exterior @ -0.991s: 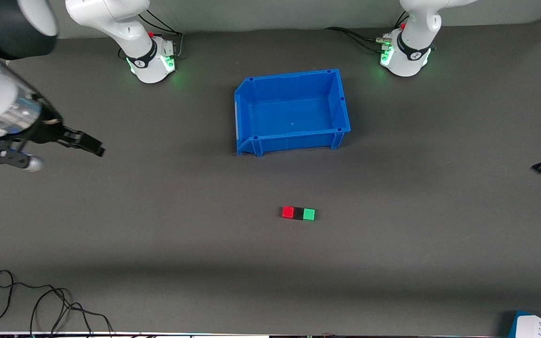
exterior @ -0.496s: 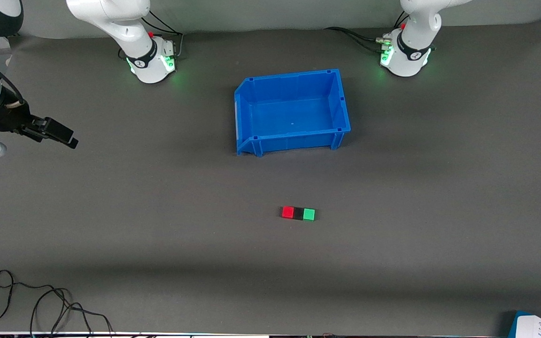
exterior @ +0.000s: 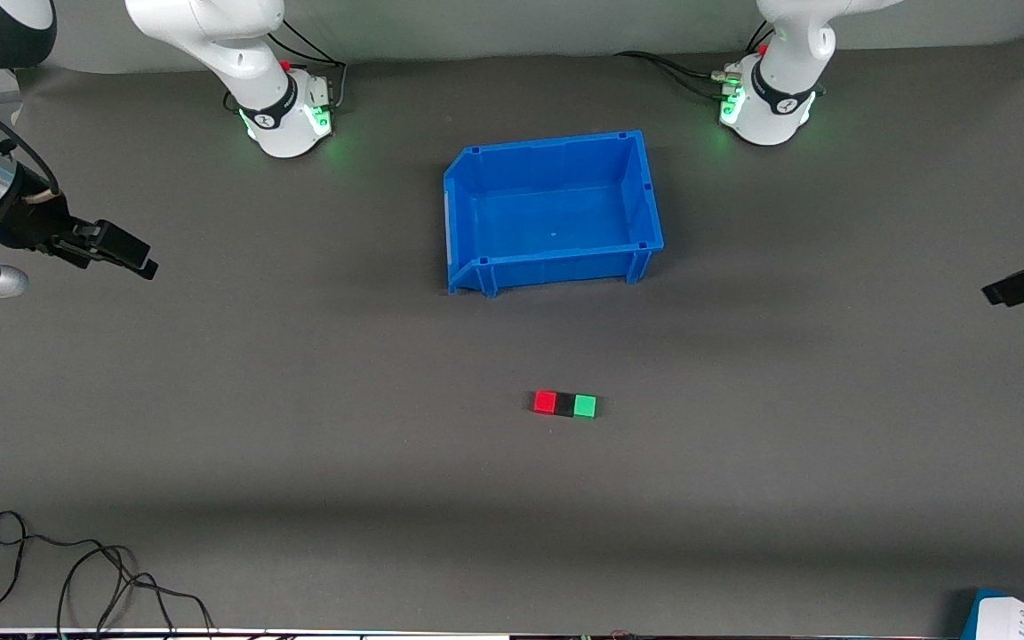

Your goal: Attach green and red cubes to black cube

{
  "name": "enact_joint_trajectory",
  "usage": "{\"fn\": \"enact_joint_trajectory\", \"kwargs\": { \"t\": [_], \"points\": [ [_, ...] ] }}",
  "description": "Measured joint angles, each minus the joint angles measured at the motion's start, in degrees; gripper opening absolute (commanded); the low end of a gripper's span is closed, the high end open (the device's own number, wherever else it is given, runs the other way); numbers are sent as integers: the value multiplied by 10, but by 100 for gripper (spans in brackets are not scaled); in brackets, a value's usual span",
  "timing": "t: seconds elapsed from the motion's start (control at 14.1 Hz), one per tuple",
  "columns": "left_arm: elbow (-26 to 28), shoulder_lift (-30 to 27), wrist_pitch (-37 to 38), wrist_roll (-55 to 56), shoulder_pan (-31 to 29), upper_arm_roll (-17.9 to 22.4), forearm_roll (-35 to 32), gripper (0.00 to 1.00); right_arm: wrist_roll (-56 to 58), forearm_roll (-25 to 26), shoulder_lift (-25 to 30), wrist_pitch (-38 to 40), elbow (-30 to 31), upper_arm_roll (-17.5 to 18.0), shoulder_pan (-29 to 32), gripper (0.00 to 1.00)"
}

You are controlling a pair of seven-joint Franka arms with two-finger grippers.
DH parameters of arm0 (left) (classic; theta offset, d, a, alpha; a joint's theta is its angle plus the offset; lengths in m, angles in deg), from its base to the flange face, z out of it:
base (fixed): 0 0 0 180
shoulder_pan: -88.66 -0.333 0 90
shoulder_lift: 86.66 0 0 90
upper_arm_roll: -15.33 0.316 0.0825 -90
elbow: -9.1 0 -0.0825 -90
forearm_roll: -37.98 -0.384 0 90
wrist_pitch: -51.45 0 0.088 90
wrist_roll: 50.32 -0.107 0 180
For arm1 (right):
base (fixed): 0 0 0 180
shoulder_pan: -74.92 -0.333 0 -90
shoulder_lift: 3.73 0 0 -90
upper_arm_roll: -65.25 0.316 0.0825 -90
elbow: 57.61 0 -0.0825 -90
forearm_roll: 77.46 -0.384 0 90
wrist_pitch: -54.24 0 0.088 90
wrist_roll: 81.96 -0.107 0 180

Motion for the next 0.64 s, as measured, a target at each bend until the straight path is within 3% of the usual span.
{"fn": "enact_joint_trajectory", "kwargs": {
  "t": [0.14, 0.5, 0.64],
  "points": [
    [0, 0, 0, -27, 14, -1, 0, 100, 1, 15, -7, 3, -4, -19, -23, 100],
    [4, -7, -1, -122, 23, 6, 0, 100, 62, 22, -17, 37, -10, -21, -27, 100],
    [39, -32, -21, -144, 37, 17, 1, 100, 67, 22, -17, 38, -11, -21, -28, 100]
  ]
}}
